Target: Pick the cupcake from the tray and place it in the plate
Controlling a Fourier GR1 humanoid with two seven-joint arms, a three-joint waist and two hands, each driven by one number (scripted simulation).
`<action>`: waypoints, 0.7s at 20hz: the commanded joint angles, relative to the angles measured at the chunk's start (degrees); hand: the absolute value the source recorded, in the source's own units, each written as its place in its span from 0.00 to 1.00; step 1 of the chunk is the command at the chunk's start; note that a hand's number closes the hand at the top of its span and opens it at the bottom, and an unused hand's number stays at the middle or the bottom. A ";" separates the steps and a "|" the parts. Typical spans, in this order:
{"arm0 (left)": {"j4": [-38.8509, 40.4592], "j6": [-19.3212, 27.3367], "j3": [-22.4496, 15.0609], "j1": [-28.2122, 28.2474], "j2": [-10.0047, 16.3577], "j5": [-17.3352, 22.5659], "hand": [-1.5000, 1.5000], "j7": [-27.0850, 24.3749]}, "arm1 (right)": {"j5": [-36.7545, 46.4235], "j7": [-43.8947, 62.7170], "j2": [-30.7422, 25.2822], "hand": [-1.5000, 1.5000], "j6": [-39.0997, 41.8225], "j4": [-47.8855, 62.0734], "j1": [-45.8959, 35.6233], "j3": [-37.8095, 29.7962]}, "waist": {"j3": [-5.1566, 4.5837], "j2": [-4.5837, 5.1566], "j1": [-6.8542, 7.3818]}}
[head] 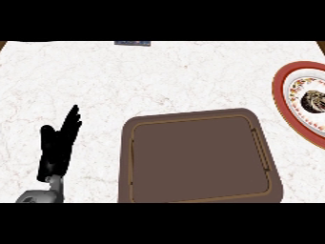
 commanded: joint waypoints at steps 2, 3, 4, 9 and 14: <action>0.71 -0.98 0.19 -0.22 -0.11 0.51 0.50 -0.04 | -7.03 -1.85 -3.69 0.00 7.55 3.28 0.18 -5.75 | -0.05 0.10 0.10; -2.29 -1.97 0.32 -0.17 1.36 0.66 0.50 2.45 | -6.82 -2.07 -5.24 0.00 9.06 4.30 0.27 -5.27 | -0.02 0.13 0.49; 0.71 -0.51 -0.28 -0.44 -0.76 -0.25 0.50 -1.14 | -6.61 -4.98 -4.76 0.00 8.83 6.07 1.84 -5.22 | 0.02 0.38 0.71; -2.29 -1.79 0.88 1.63 0.95 0.25 0.50 0.21 | -8.40 -8.37 -6.40 0.00 13.37 6.49 3.98 -5.08 | -0.01 0.19 0.57; -1.76 -1.09 0.32 0.42 0.22 -1.00 0.50 0.64 | -6.62 -13.08 -1.37 0.00 7.75 6.74 3.73 -2.52 | 0.04 0.33 1.20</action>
